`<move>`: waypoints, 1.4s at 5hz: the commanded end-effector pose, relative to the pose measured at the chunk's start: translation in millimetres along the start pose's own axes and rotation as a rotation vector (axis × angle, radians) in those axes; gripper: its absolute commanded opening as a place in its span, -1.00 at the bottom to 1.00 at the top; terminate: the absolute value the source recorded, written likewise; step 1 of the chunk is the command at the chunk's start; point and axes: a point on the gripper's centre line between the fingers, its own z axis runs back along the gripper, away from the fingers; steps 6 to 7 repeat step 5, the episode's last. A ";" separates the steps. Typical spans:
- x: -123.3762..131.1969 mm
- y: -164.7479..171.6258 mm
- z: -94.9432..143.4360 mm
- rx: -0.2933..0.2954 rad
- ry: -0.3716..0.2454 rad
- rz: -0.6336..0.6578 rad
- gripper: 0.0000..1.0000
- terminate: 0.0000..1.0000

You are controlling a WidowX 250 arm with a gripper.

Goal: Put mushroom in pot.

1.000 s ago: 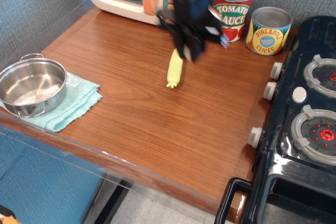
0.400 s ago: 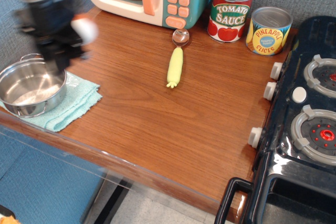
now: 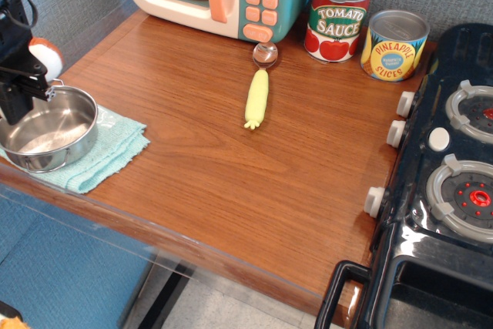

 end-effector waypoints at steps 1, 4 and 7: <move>-4.4 -5.9 14.9 -0.036 -0.015 -0.012 1.00 -1.00; -8.7 -15.4 25.8 -0.031 -0.071 -0.072 1.00 -1.00; -8.7 -15.4 25.8 -0.031 -0.071 -0.072 1.00 1.00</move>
